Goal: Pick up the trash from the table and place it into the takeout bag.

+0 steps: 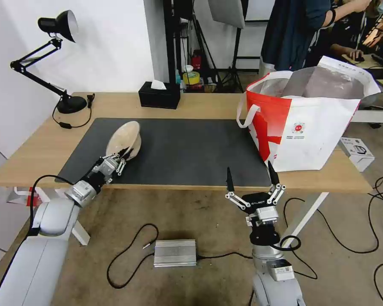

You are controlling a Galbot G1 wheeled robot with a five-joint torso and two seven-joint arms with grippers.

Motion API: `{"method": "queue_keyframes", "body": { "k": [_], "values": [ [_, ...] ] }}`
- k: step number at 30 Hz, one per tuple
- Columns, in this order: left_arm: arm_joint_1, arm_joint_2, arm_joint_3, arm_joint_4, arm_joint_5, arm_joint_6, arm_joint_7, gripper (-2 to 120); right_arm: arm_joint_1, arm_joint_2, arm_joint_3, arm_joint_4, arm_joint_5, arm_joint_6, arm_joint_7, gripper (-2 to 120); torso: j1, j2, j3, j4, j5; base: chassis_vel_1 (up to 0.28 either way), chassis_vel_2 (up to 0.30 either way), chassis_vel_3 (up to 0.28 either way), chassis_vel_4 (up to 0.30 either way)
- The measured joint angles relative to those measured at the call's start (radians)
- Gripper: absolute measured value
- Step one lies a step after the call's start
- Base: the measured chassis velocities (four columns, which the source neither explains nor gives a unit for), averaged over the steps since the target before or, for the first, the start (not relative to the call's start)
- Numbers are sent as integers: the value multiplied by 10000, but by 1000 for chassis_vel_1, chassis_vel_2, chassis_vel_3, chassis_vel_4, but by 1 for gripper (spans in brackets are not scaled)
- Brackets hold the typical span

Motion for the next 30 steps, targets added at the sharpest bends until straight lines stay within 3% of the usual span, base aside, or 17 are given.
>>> {"method": "queue_keyframes", "body": {
  "k": [17,30],
  "values": [
    [-90,121,48,-183,77,-313,-223,1,1,1,9,15,0,-5,0,100,0,0,0,0,0,0,0,0,0],
    [-505,519,524,-812,-94,-489,-625,1,-73,20,21,100,-27,-2,-15,100,1,0,0,0,0,0,0,0,0]
  ]
}}
